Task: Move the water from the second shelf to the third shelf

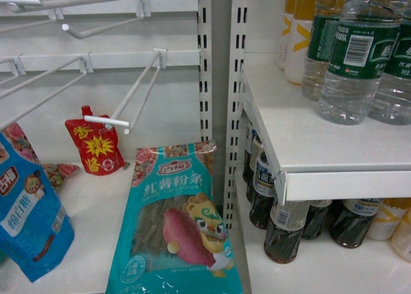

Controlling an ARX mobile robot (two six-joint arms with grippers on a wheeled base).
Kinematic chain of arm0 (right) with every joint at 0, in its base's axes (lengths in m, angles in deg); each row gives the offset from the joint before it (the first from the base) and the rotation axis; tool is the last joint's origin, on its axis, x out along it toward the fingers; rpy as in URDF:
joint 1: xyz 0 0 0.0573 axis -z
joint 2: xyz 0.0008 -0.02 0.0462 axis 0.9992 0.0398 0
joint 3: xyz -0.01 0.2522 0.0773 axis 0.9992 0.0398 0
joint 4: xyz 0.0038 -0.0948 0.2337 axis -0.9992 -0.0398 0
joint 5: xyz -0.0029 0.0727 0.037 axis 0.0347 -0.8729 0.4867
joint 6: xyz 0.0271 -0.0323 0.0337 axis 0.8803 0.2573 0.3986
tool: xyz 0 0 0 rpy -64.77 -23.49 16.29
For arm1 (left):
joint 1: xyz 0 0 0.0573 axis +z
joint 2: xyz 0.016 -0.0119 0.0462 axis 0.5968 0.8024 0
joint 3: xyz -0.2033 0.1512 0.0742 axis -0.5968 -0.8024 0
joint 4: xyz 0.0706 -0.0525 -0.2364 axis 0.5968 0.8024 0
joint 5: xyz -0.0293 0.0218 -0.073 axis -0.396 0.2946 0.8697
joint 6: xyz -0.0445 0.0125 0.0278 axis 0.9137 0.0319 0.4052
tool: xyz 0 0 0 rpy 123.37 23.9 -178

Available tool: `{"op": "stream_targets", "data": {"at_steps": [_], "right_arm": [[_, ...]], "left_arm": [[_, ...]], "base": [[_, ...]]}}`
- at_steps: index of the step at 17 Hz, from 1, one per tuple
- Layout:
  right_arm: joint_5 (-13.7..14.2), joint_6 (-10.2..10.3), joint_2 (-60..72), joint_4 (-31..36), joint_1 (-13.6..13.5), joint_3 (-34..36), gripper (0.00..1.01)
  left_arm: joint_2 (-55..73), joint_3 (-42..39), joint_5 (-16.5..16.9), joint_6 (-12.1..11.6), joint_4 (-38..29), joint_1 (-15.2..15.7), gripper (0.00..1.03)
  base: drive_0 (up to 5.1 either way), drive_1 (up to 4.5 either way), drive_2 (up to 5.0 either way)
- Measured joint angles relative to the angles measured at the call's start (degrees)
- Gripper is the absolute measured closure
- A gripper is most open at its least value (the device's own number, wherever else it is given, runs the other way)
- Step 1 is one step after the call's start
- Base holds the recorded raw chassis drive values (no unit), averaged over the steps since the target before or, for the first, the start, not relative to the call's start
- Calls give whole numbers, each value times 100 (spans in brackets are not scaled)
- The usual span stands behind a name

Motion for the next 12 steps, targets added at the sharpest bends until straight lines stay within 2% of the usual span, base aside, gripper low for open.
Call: {"op": "stream_targets", "data": {"at_steps": [6,9,12], "right_arm": [[-4,-63,0,15,2,9,58],[-4,-216,39,122,4,39,58],[-20,-219,42,118,9,42,58]], "left_arm": [[0,0,0,0,0,0,5],[0,0,0,-2,0,0,5],[0,0,0,0,2,0,5]], "base": [[0,0,0],[0,0,0],[0,0,0]]}}
